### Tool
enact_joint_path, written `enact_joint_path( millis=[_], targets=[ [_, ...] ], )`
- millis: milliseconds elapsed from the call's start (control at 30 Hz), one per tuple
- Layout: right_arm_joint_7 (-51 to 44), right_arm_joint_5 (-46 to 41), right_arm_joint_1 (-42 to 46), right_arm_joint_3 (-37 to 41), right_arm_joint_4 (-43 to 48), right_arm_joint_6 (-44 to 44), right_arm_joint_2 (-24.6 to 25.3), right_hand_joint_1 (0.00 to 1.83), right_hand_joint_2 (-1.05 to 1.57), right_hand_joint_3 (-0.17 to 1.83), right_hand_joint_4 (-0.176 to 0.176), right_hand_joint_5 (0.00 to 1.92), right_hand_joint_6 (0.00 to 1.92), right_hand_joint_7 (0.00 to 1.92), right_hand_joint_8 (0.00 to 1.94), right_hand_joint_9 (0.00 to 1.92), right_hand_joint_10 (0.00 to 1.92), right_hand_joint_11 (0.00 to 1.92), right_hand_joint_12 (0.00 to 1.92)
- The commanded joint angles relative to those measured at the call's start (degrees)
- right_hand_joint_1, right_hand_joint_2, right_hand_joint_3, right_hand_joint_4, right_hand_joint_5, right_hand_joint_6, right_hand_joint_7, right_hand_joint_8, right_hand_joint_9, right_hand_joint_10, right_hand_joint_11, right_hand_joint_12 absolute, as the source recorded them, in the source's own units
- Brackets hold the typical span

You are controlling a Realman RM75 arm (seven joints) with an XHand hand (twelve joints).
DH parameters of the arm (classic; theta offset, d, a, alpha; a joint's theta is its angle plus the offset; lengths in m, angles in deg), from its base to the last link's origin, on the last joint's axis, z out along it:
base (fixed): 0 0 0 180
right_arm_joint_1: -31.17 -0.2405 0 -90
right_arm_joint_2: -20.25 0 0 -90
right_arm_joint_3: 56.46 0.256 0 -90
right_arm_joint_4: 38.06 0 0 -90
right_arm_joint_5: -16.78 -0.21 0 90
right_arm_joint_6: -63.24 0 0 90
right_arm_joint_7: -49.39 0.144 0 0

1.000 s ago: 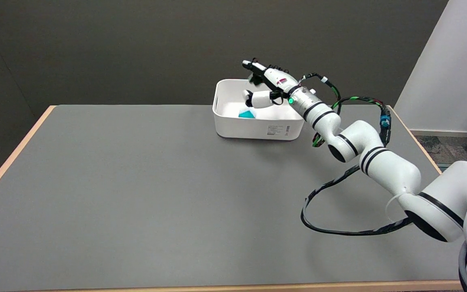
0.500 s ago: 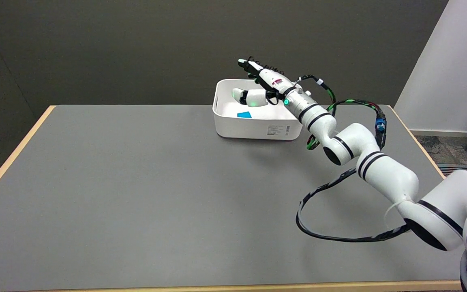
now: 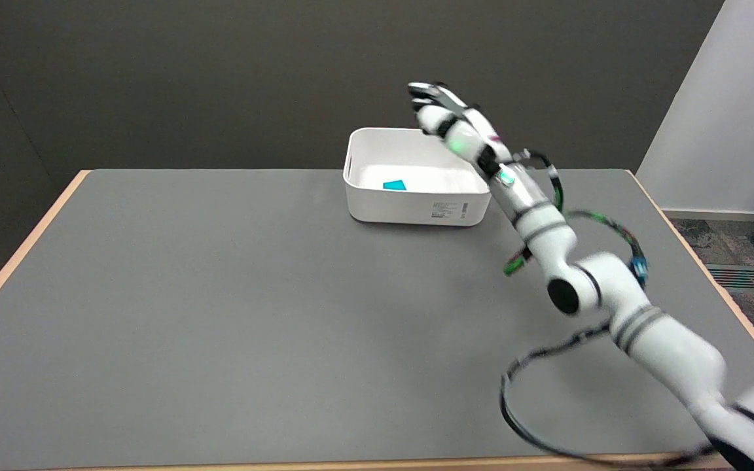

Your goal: Place blue wooden cube into white box.

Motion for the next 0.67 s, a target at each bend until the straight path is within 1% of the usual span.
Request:
enact_joint_path(
  millis=[33, 100, 200, 233, 267, 300, 367, 400, 467, 533, 600, 667],
  targets=[
    [23.1, -33.8, 41.9, 13.7, -20.3, -23.3, -0.8, 0.11, 0.74, 1.08, 0.121, 0.23, 0.5, 0.31, 0.39, 0.27, 0.63, 0.16, 1.07],
    [28.2, -33.3, 42.7, 12.0, -18.2, -26.5, -0.3, 0.11, 0.74, 1.08, 0.088, 0.24, 0.49, 0.31, 0.38, 0.27, 0.64, 0.14, 1.02],
    [34.2, -31.7, 42.6, 9.5, -14.4, -30.4, -0.6, 0.11, 0.75, 1.08, 0.065, 0.23, 0.48, 0.3, 0.37, 0.27, 0.65, 0.14, 1.01],
    [37.2, -29.6, 41.7, 8.3, -11.3, -32.9, -0.6, 0.11, 0.76, 1.08, 0.058, 0.23, 0.48, 0.3, 0.36, 0.27, 0.65, 0.13, 1.02],
    [42.1, -26.5, 40.1, 6.9, -6.3, -37.3, -0.7, 0.12, 0.76, 1.08, 0.057, 0.23, 0.48, 0.3, 0.36, 0.28, 0.65, 0.13, 1.02],
    [45.3, -24.8, 38.8, 6.2, -3.1, -39.9, -0.5, 0.12, 0.77, 1.08, 0.055, 0.23, 0.48, 0.3, 0.36, 0.28, 0.65, 0.13, 1.02],
    [57.4, -20.4, 32.4, 4.4, 9.9, -50.2, 1.0, 0.11, 0.76, 1.07, 0.034, 0.22, 0.45, 0.31, 0.35, 0.28, 0.65, 0.12, 1.03],
    [60.8, -19.6, 30.6, 4.1, 13.6, -51.8, 1.5, 0.11, 0.79, 1.02, 0.026, 0.21, 0.44, 0.3, 0.34, 0.27, 0.64, 0.11, 1.04],
    [71.5, -17.9, 25.5, 4.2, 23.5, -57.9, 3.5, 0.11, 0.84, 0.92, 0.012, 0.19, 0.41, 0.28, 0.33, 0.26, 0.62, 0.08, 1.05],
    [76.3, -17.2, 23.2, 4.5, 26.8, -60.4, 4.6, 0.1, 0.83, 0.93, -0.005, 0.14, 0.35, 0.23, 0.3, 0.23, 0.6, 0.03, 1.02],
    [77.6, -17.0, 22.5, 4.7, 27.9, -60.8, 4.9, 0.09, 0.76, 1.05, -0.005, 0.1, 0.31, 0.2, 0.26, 0.2, 0.59, 0.01, 0.97],
    [77.3, -17.0, 22.5, 4.4, 27.8, -60.5, 4.7, 0.09, 0.75, 1.05, -0.001, 0.1, 0.28, 0.19, 0.26, 0.19, 0.58, 0.01, 0.96]
  ],
)
